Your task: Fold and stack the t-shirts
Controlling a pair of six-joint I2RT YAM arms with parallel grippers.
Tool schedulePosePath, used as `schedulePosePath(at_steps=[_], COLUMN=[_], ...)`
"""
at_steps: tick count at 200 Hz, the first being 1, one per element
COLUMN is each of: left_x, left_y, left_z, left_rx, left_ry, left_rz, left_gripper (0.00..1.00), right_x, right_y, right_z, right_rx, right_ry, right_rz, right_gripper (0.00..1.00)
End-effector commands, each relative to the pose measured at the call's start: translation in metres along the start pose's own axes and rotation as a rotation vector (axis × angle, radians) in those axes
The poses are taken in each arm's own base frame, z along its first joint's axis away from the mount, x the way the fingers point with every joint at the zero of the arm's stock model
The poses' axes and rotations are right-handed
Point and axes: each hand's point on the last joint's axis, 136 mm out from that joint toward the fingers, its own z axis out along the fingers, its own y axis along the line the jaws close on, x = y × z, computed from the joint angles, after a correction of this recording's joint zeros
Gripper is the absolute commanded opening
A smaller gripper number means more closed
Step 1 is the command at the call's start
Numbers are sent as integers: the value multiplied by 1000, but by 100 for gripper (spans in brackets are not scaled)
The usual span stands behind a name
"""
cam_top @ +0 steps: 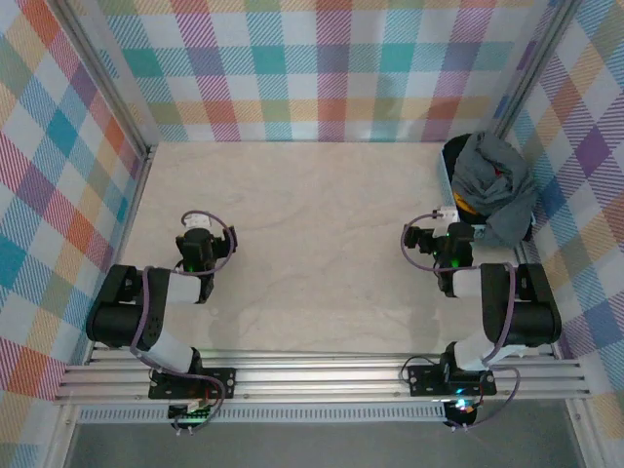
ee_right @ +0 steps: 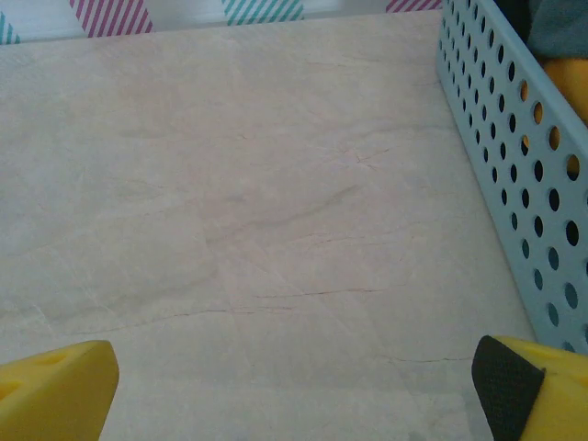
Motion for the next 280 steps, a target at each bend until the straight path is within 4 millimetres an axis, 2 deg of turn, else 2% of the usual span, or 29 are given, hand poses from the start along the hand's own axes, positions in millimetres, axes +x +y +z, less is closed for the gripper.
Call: schedulePosePath(at_steps=[1, 212, 226, 243, 263, 280], left_x=[-7, -9, -20, -59, -114, -160], left_y=[1, 0, -11, -24, -44, -71], left_z=[1, 0, -7, -31, -64, -86], left_rx=[-5, 4, 30, 34, 93, 152], left_ry=[-26, -36, -10, -62, -192, -250], left_rz=[7, 8, 59, 99, 70, 106], left_gripper=[100, 100, 100, 100, 100, 100], right_x=[-11, -11, -25, -53, -116, -171], right_y=[3, 3, -1, -2, 23, 45], right_z=[1, 0, -10, -30, -69, -105], right_rx=[-5, -5, 45, 136, 126, 105], right_ry=[-31, -35, -67, -76, -207, -283], right_rz=[-14, -15, -17, -33, -80, -89], right_gripper=[100, 100, 100, 100, 100, 100])
